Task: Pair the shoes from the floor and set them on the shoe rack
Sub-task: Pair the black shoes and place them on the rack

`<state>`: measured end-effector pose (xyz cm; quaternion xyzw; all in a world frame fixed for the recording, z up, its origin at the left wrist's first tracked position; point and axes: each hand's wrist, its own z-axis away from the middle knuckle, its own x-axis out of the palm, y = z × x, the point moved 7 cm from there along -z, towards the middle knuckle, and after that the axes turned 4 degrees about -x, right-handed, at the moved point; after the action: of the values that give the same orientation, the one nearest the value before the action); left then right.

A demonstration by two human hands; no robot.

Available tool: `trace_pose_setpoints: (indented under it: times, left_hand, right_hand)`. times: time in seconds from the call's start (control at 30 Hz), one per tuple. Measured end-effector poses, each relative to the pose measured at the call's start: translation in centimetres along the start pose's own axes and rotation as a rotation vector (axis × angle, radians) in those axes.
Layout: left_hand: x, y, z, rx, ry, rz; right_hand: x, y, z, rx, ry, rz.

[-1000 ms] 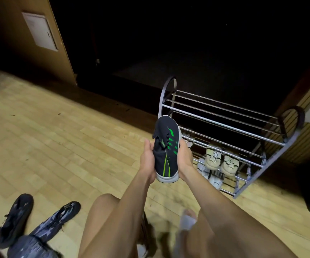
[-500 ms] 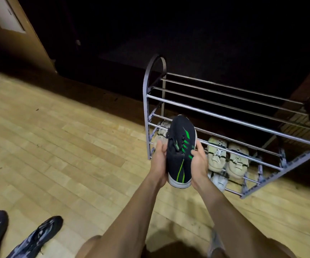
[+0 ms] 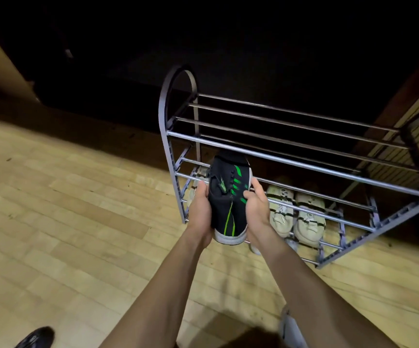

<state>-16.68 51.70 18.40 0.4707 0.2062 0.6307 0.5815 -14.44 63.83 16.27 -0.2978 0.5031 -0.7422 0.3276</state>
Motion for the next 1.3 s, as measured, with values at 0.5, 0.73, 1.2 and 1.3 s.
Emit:
trace_pose_setpoints:
  times: [0.5, 0.73, 1.2, 1.3]
  left_hand:
    - [2.3, -0.6, -6.5, 0.194, 0.205, -0.108]
    - [1.2, -1.8, -9.9, 0.113, 0.22, -0.09]
    - [0.7, -0.9, -10.6, 0.131, 0.27, -0.151]
    - [1.1, -1.0, -10.4, 0.121, 0.228, -0.106]
  right_hand:
    - [-0.1, -0.1, -8.6, -0.069, 0.181, -0.042]
    - [0.2, 0.8, -11.8, -0.062, 0.145, 0.002]
    - [2.3, 1.4, -12.5, -0.027, 0.113, 0.279]
    - [1.9, 0.8, -12.0, -0.064, 0.151, 0.372]
